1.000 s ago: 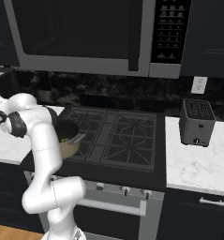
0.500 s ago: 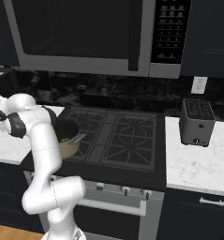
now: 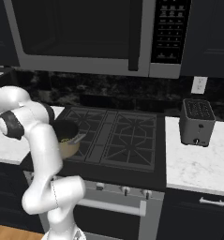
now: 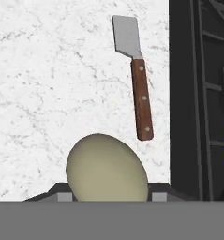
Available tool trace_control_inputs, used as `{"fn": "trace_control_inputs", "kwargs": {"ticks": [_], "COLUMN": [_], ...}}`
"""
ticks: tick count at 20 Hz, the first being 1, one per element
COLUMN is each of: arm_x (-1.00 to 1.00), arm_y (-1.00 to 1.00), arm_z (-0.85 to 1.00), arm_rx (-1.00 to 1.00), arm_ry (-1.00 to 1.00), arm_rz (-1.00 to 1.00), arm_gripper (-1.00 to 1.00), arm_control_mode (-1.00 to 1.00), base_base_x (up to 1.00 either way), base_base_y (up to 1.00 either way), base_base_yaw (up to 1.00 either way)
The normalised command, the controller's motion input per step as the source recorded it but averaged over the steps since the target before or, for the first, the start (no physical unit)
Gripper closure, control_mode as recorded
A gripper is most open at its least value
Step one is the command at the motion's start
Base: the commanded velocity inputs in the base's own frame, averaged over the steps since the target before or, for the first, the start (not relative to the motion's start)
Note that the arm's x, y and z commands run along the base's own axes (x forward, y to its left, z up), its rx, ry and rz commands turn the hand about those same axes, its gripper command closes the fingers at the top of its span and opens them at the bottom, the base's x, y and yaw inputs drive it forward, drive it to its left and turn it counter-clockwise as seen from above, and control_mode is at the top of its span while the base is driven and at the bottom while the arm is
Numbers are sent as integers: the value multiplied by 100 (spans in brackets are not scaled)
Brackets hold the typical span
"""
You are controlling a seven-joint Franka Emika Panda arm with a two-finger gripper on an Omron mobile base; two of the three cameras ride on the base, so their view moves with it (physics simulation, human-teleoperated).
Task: Put the mushroom and lime in the pot. Retrieve the spatula and lightly stir the vegetables in the pot.
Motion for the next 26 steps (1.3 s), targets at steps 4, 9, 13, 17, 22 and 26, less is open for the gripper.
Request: {"fn": "trace_control_inputs", "kwargs": {"ticks": [4, 9, 13, 17, 22, 26], "arm_x": [-90, -99, -47, -1, 15, 27], "arm_y": [-31, -87, -100, -100, -100, -100], "arm_z": [97, 77, 51, 25, 7, 0], "arm_rx": [11, 13, 11, 11, 10, 4], "arm_ry": [-14, -13, -3, 1, 10, 7], "arm_rz": [0, -1, -12, -17, -19, -16], "arm_gripper": [100, 100, 100, 100, 100, 100], "arm_control_mode": [-100, -100, -100, -100, -100, -100], "base_base_x": [0, 0, 0, 0, 0, 0], "base_base_y": [0, 0, 0, 0, 0, 0], "base_base_yaw": [0, 0, 0, 0, 0, 0]}}
